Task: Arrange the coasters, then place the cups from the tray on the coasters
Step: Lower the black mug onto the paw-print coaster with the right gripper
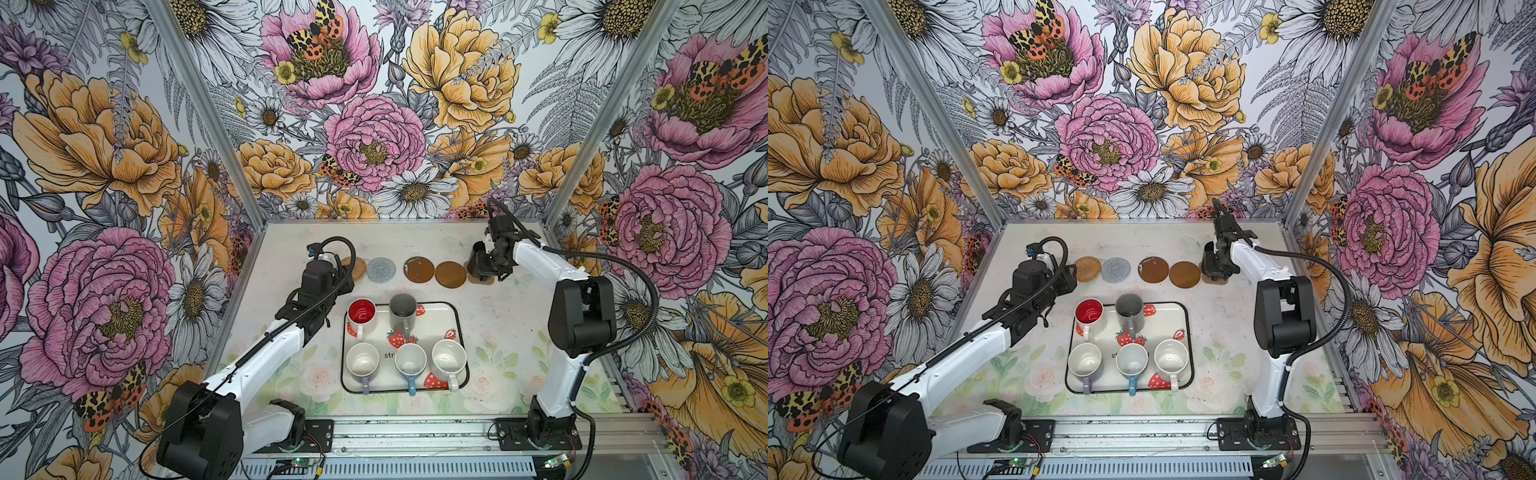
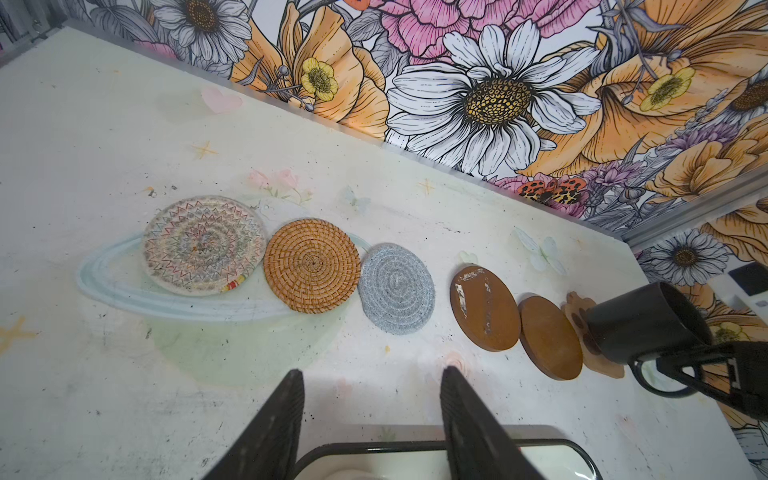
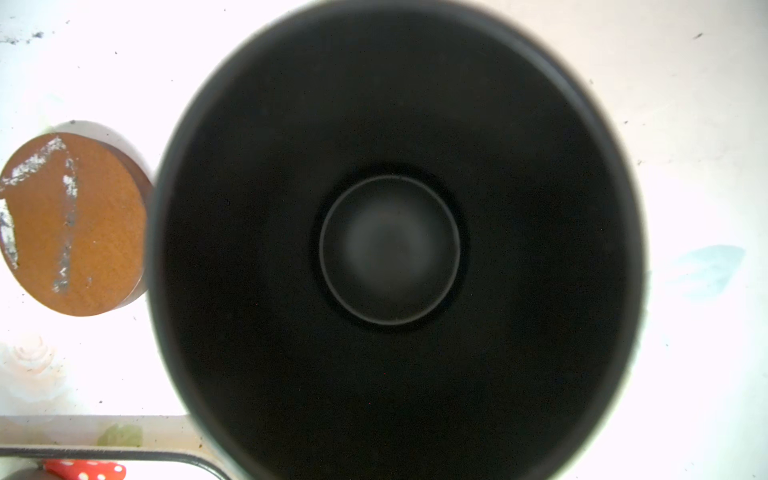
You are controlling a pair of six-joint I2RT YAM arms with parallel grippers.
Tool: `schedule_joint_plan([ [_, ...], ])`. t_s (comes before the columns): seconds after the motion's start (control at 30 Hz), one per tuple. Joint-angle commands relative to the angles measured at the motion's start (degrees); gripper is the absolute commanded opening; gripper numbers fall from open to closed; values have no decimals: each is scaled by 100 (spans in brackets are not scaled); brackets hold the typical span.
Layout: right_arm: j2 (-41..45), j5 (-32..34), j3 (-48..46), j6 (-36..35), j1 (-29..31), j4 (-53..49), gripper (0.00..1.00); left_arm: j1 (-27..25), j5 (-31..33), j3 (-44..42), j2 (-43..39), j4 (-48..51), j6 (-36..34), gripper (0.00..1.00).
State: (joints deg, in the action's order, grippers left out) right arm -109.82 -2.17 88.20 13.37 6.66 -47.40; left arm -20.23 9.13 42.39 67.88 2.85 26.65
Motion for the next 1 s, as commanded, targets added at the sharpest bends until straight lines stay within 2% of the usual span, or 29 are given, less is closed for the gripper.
schedule_joint_plan([
  [0.0,-13,238,357,-114,-50,275,0,-12,2,-29,-37,-162,-38,55],
  [0.97,-414,145,560,-68,-211,295,0,11,-7,-12,33,-180,-33,54],
])
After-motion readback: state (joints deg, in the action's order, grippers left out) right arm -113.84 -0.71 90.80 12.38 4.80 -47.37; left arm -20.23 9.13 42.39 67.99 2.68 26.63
